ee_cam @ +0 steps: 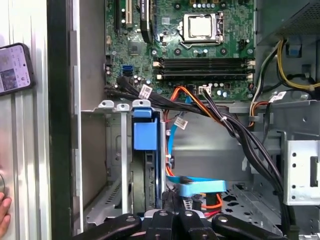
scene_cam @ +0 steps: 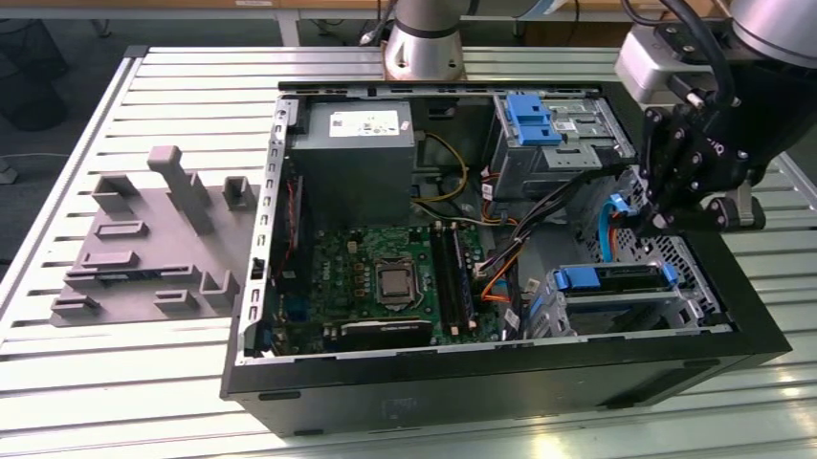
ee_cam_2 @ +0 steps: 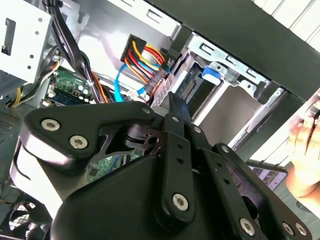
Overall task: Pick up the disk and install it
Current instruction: 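Insert the first disk wire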
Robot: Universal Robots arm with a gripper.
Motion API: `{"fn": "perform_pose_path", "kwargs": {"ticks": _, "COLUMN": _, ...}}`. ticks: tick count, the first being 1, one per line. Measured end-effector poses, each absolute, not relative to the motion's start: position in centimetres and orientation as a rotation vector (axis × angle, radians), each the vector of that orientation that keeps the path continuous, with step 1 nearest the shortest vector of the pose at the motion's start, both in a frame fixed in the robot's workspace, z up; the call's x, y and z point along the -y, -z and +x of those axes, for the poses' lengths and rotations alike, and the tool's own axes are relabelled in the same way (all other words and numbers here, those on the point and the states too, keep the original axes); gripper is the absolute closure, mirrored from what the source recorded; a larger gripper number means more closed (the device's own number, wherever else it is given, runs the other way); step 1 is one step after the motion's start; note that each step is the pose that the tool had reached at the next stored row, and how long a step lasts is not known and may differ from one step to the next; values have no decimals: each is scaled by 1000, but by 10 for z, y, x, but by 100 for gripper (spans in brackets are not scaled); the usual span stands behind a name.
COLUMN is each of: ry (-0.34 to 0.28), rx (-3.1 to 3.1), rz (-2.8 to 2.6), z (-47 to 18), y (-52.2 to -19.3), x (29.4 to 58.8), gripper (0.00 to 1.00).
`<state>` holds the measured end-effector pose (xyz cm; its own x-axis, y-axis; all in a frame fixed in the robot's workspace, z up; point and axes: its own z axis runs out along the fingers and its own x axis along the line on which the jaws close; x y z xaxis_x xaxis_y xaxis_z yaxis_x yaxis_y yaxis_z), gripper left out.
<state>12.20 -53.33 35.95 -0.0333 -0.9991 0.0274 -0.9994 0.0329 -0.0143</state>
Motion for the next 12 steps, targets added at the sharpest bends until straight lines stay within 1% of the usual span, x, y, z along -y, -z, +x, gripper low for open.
{"fn": "perform_pose_path", "kwargs": {"ticks": 12, "ry": -55, "rx": 2255, "rz": 2182, "z": 124, "y": -359, "x": 528, "gripper": 89}}
